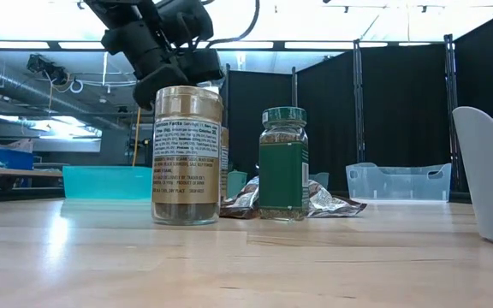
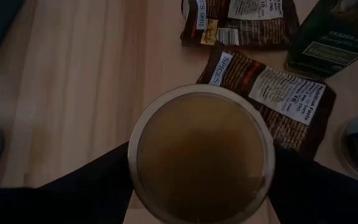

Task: Sort spices by type
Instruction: Put the top brown seasoning bottle into the transparent bin

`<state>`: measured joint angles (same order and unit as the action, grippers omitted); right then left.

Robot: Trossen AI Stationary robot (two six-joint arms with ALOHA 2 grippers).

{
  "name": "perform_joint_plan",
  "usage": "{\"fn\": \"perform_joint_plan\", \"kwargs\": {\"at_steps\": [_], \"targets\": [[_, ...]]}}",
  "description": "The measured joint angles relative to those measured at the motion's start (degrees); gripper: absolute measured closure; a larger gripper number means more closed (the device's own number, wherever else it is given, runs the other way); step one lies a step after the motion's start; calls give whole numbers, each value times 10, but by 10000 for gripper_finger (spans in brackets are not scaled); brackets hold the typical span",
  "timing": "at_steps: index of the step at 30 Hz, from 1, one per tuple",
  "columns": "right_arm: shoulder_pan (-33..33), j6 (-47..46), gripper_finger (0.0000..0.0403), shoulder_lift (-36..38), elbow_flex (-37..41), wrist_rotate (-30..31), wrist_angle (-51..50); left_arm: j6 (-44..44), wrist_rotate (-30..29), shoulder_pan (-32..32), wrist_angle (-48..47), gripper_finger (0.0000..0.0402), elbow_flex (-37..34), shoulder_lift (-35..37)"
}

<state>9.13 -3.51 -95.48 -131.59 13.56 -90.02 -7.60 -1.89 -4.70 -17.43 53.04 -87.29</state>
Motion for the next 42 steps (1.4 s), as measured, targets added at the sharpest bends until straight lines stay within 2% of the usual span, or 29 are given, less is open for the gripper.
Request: {"fn": "perform_joint_plan", "kwargs": {"at_steps": [5,12,17,28,34,42], "targets": [[0,0,128,0,0,-1,0,3,1,0,1,97,0,0],[0,1,138,0,0,-3,0,8,1,0,5,140,0,0],[0,29,139,0,0,-3,0,34,-10,-1,-16,140,15,2],[0,46,142,0,0,-2,0,-9,-49,-32,-99,140,156,9],[0,50,140,0,0,1,0,-9,-49,-60,-136,125,236,9],[-2,64,142,0,0,14,2,-7,-1,-67,-163,129,341,10]]}}
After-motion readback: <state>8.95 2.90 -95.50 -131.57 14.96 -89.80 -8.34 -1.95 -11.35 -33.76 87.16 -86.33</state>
